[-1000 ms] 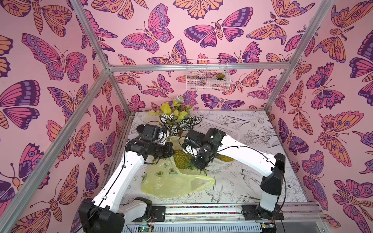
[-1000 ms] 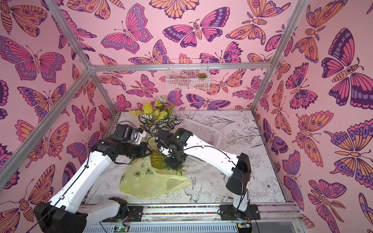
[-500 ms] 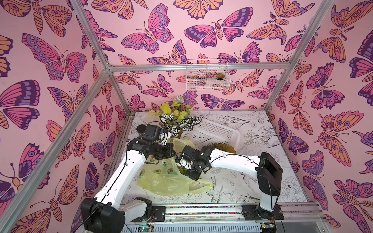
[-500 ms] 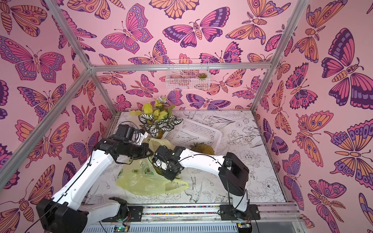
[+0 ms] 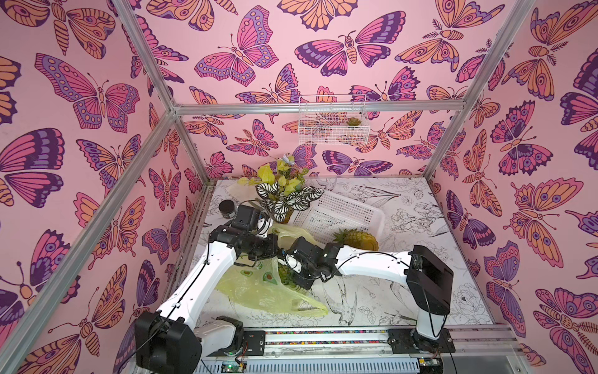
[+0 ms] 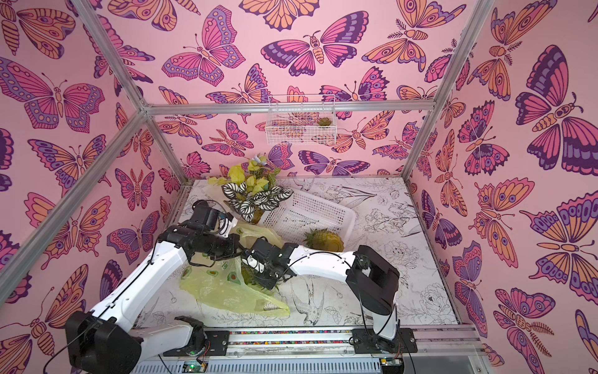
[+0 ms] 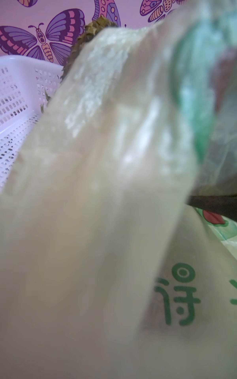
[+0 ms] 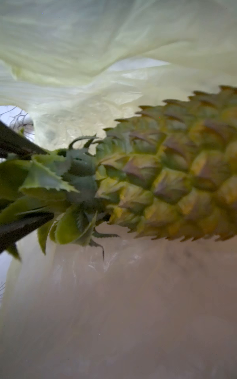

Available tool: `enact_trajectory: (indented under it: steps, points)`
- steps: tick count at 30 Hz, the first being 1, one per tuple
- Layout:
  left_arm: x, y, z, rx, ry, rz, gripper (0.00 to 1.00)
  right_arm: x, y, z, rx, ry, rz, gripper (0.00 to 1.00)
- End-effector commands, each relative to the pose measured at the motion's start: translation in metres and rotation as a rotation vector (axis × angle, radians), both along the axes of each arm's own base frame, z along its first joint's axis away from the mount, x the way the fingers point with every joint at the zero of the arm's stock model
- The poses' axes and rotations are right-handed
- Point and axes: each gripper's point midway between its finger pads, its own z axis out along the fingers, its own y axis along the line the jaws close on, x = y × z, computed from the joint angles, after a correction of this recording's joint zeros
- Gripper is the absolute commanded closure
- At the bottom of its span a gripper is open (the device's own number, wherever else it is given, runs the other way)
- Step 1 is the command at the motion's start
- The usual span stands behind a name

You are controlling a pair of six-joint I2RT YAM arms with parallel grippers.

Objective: Place the pineapple into a plastic bag & tie a knot
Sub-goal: Place the pineapple in the plastic bag.

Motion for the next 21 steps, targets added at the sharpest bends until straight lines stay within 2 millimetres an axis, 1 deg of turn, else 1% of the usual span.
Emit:
enact_trajectory:
  steps: [1,3,5,6,8,10,11,12,14,15,18,19,21]
  points:
    - [-0.007,-0.005,-0.004,-0.026,0.030,-0.008,1.00,0.015,0.025,0.018,0.120,-0.068,-0.037,0.41]
    - [-0.006,-0.003,-0.004,-0.018,0.026,0.003,1.00,0.013,0.019,0.025,0.123,-0.078,-0.039,0.31]
    - [-0.005,-0.002,-0.003,-0.020,0.020,0.011,1.00,0.010,0.010,0.038,0.122,-0.088,-0.035,0.23]
    - [-0.005,-0.002,-0.003,-0.020,0.021,0.013,1.00,0.006,0.004,0.044,0.115,-0.086,-0.022,0.20]
    - [-0.005,-0.002,-0.003,-0.021,0.017,0.013,1.00,-0.005,-0.011,0.058,0.108,-0.075,0.002,0.10]
    - [-0.005,-0.002,-0.004,-0.017,0.015,0.013,1.00,-0.019,-0.030,0.071,0.095,-0.057,0.031,0.04]
    - [-0.004,-0.002,-0.004,-0.017,0.015,0.013,1.00,-0.025,-0.042,0.071,0.070,-0.043,0.040,0.02]
    - [-0.004,-0.002,-0.004,-0.018,0.012,0.011,1.00,-0.032,-0.056,0.084,0.076,-0.051,0.045,0.02]
    - [-0.002,-0.003,-0.005,-0.022,0.011,0.009,1.00,-0.039,-0.079,0.093,0.063,-0.062,0.043,0.02]
    - [-0.002,-0.004,-0.006,-0.024,0.012,0.005,1.00,-0.040,-0.090,0.100,0.067,-0.079,0.017,0.02]
    - [-0.002,-0.006,-0.008,-0.031,0.019,-0.007,1.00,-0.046,-0.107,0.123,0.118,-0.082,-0.005,0.03]
    - [-0.001,-0.006,-0.008,-0.031,0.021,-0.008,1.00,-0.041,-0.111,0.132,0.131,-0.084,-0.039,0.03]
    - [-0.002,-0.007,-0.008,-0.034,0.022,-0.016,1.00,-0.018,-0.123,0.157,0.158,-0.090,-0.175,0.05]
